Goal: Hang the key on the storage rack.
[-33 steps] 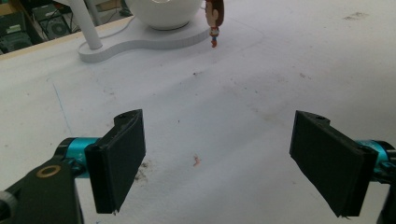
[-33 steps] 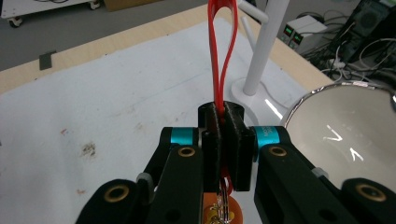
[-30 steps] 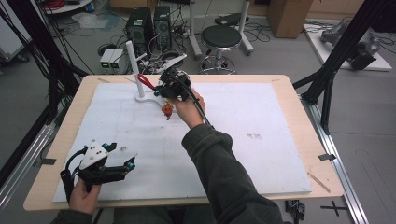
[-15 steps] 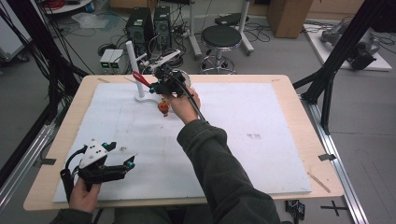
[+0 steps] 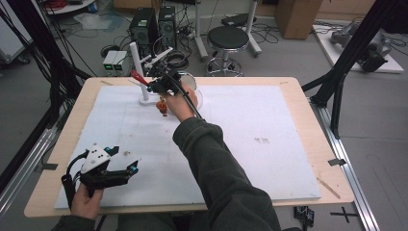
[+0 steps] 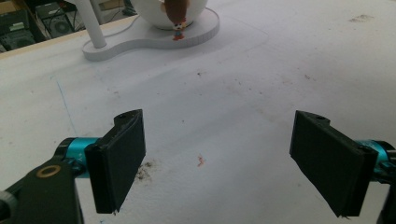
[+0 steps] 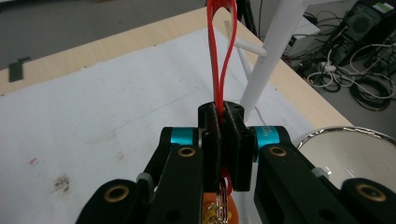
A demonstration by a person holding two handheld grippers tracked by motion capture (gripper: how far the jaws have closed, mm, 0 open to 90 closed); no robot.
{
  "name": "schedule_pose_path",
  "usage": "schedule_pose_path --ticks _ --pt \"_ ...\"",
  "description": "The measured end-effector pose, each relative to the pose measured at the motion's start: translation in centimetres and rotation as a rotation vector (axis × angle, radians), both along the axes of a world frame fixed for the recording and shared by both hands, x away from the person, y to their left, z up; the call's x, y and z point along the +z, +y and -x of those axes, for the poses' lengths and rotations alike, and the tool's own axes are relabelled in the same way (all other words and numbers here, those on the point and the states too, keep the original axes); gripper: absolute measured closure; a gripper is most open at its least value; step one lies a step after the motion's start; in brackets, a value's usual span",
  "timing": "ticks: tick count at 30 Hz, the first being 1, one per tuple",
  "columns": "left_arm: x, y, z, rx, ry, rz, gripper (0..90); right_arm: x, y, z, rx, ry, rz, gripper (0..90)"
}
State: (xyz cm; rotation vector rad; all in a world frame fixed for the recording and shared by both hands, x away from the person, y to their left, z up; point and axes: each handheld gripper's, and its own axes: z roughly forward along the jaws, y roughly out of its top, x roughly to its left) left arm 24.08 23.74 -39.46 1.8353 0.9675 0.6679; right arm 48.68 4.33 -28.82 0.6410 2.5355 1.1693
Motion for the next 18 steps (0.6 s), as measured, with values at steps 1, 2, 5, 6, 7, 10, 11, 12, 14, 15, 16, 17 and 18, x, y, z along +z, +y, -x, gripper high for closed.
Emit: schedule_pose_path --ticks 1,2,5,6,7,10,11,12,14,15,16,17,18 --pt "0.0 0.0 0.0 0.0 -0.001 0.0 18.7 -0.1 0.0 -0.1 -0.003 0.001 0.002 86.0" --pt "0.0 0.0 0.0 0.0 -0.001 0.0 18.7 -0.1 0.1 -0.3 -0.005 0.001 0.003 85.9" --pt "0.0 -0.1 -0.1 -0.004 -0.003 0.0 18.7 -0.4 0.2 -0.5 -0.017 0.001 0.015 86.0" --pt "0.0 -0.1 -0.1 -0.004 -0.003 0.0 18.7 -0.4 0.3 -0.6 -0.021 0.006 0.019 85.9" --pt "0.0 -0.1 0.0 -0.004 -0.003 0.002 18.7 -0.4 0.3 -0.6 -0.021 0.006 0.019 85.9" --pt "-0.1 -0.1 -0.1 -0.007 -0.003 0.001 18.7 -0.7 0.8 -0.8 -0.025 0.008 0.023 85.9" --pt "-0.1 -0.1 -0.1 -0.007 -0.003 0.002 18.7 -0.7 0.9 -0.9 -0.023 0.008 0.026 85.9" --pt "-0.1 -0.1 -0.1 -0.006 -0.005 0.0 18.7 -0.8 1.0 -0.9 -0.026 0.015 0.028 86.0" --pt "0.0 -0.1 0.0 -0.005 -0.004 -0.001 18.7 -1.0 1.2 -1.1 -0.037 0.016 0.035 85.9" --pt "0.0 0.0 0.0 -0.006 -0.003 -0.001 18.7 -1.1 1.3 -1.1 -0.041 0.017 0.039 85.9" --pt "0.0 -0.1 0.0 -0.007 -0.004 -0.001 18.7 -1.2 1.3 -1.2 -0.039 0.017 0.047 85.9" --pt "0.0 -0.1 0.0 -0.007 -0.004 -0.001 18.7 -1.3 1.4 -1.2 -0.042 0.016 0.054 86.0" --pt "0.0 -0.1 0.0 -0.006 -0.005 -0.001 18.7 -1.3 1.4 -1.2 -0.042 0.016 0.054 86.0"
